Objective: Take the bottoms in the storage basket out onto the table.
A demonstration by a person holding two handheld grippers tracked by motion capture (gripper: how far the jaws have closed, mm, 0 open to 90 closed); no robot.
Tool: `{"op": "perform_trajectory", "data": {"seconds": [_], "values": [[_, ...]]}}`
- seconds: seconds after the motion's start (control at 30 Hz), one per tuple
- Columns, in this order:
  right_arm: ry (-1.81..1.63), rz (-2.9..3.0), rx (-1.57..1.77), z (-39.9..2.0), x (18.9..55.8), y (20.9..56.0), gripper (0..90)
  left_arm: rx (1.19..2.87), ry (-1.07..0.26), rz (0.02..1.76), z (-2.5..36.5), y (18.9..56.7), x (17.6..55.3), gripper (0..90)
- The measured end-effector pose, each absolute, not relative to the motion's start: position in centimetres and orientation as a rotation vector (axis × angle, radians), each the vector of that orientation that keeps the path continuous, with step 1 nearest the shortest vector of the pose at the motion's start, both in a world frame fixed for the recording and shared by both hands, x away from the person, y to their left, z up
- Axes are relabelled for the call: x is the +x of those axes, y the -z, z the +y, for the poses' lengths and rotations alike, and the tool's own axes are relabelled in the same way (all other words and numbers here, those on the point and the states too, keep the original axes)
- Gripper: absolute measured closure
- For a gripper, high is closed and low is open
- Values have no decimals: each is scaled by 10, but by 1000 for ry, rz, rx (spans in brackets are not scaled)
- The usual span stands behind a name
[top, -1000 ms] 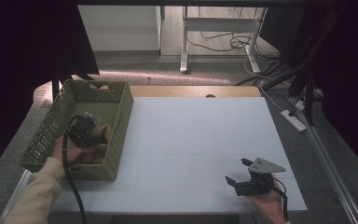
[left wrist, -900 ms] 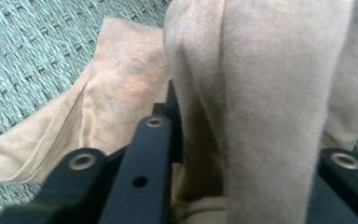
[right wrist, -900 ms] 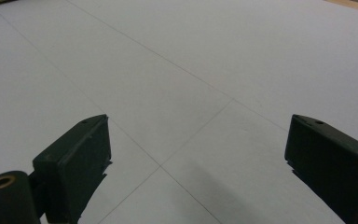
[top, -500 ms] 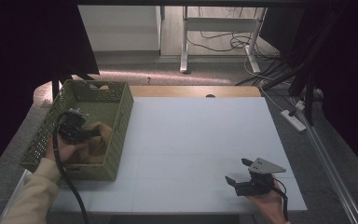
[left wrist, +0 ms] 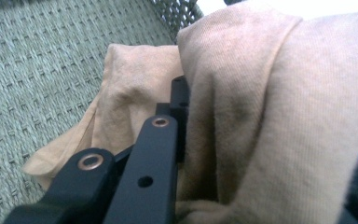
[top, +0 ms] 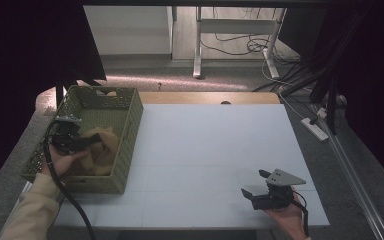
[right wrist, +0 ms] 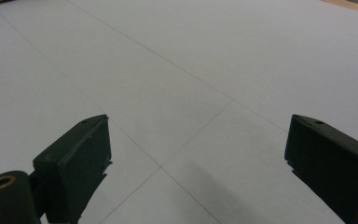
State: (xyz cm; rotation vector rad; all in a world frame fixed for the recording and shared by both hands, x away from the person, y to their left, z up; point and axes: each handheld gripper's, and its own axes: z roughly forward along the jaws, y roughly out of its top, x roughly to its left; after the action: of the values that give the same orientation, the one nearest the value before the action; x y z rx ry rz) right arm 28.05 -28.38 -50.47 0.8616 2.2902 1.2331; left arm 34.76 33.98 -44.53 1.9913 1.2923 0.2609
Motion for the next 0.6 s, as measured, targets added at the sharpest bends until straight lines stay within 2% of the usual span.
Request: {"op": "perform_trajectory", "data": {"seconds": [0.6], "values": [[-1236,2281,867,-284,280,504,73,1877,-318,1233,344,430,333,841]]}}
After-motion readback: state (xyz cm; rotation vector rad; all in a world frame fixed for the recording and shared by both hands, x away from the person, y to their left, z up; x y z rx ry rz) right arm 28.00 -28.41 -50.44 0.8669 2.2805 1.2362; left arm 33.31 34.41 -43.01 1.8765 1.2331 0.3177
